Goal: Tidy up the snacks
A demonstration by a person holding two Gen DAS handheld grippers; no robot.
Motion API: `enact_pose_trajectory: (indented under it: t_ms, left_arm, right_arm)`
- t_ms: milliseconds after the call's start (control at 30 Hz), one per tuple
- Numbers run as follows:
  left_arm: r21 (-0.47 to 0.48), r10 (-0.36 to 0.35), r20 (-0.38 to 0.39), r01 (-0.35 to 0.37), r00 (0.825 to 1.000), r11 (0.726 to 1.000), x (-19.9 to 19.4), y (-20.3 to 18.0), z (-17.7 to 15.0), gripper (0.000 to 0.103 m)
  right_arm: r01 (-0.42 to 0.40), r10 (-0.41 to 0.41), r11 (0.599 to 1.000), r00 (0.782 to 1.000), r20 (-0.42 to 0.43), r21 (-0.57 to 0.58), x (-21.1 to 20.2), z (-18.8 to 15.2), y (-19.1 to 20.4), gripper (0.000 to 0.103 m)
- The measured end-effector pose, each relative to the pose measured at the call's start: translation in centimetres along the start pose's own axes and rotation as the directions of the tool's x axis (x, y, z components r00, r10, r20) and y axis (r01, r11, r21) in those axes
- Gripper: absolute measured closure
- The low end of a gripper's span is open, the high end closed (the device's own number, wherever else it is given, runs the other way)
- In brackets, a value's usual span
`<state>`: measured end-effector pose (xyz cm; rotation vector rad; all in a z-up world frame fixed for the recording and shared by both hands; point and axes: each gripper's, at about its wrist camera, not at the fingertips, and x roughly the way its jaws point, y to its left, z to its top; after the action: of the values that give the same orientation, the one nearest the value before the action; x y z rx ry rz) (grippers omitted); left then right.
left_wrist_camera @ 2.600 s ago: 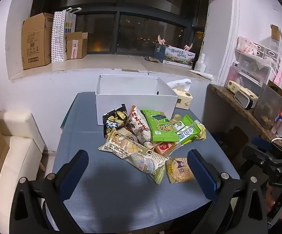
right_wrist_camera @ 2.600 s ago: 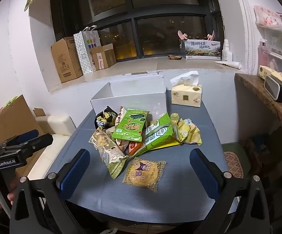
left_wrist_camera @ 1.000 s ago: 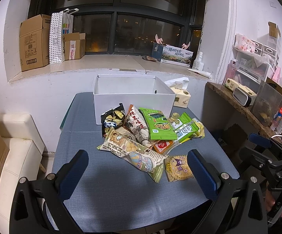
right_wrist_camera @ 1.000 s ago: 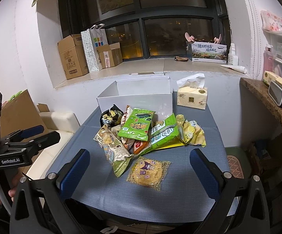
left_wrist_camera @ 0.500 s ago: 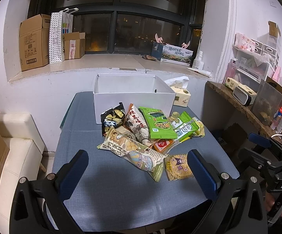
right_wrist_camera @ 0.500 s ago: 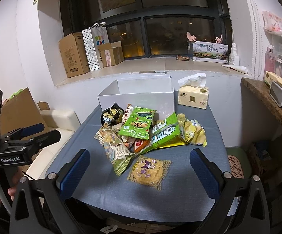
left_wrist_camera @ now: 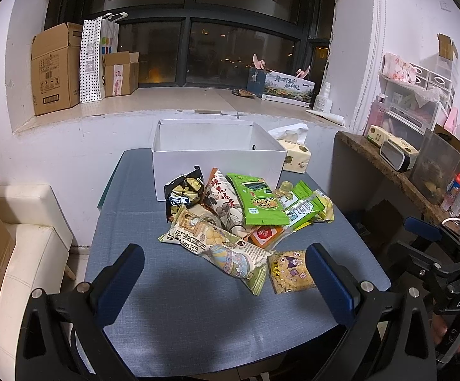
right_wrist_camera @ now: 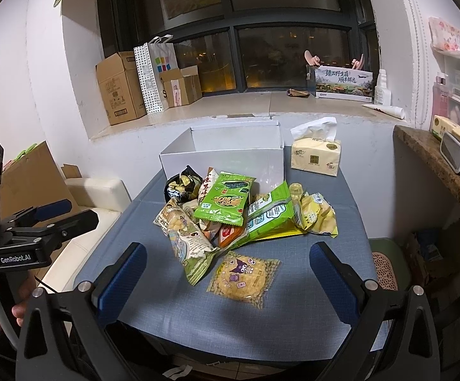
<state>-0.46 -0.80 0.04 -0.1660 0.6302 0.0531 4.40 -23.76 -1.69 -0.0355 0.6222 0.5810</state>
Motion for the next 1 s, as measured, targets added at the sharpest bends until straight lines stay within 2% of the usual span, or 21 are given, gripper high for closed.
enact_pose_trajectory:
  t_ms: [433,600,733,833,1000]
  left_arm:
    - [-0.001,-0.028,0.012,0.028,1.0,1.0,-0.1,-0.1,0.0,0.0]
    - [-0.009,-0.035,0.013,0.035,0.999,0.999,0.1,0.3,-0.4,0.0]
    - [-0.037,-0.048,0.0,0.048,0.999,0.998,0.6,0.9,-0.5,0.0]
    - [-0.031,-0.041,0.002,0.041,0.999,0.999,0.7,1.2,-0.7,0.0]
    - [-0.03,-0.037,-0.007,0.037,0.999,0.999,0.8,2.0,-1.1,0.0]
  right_arm:
    - [-0.007,0.007,1.0,1.0,-0.012,0.003,0.5,-0.1,-0.1,0.0]
    - [-0.014,0.013,0.999,0.999,-0.04,-0.038,2.6,1.6,0.1,0.0]
    - [-0.04,0.035,0.998,0.995,-0.092,-0.049,6.3,3.9,0.6,0.0]
    - [-0.045,0.038,0.998,0.987,-0.157,-0.041,10.5,5.4,1.3,0.0]
    - [-0.053,0.057,0.998,0.957,-0.284,0.021,19.0,6.7,1.7,0.0]
